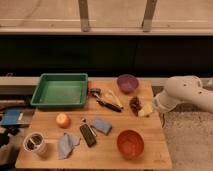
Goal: Place towel in red bowl
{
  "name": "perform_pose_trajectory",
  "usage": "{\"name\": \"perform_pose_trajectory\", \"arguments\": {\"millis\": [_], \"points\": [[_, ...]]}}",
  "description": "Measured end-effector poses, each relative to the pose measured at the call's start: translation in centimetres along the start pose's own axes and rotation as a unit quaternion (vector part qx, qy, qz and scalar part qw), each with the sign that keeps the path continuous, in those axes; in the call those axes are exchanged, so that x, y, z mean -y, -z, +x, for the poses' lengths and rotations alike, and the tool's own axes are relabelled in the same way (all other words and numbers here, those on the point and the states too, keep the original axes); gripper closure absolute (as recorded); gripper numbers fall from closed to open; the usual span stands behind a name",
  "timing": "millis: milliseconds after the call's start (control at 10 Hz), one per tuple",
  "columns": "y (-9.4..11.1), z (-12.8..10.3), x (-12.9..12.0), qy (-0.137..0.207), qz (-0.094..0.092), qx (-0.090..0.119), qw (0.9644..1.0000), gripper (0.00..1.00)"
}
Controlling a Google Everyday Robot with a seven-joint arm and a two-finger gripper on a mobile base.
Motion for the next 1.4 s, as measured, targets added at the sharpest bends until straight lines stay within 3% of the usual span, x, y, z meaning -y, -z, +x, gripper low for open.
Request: {"name": "perform_pose_trajectory", "arguments": {"millis": [1400], "points": [[-0.11, 0.05, 0.0, 0.0, 0.0, -0.001, 1.0, 0.2]]}}
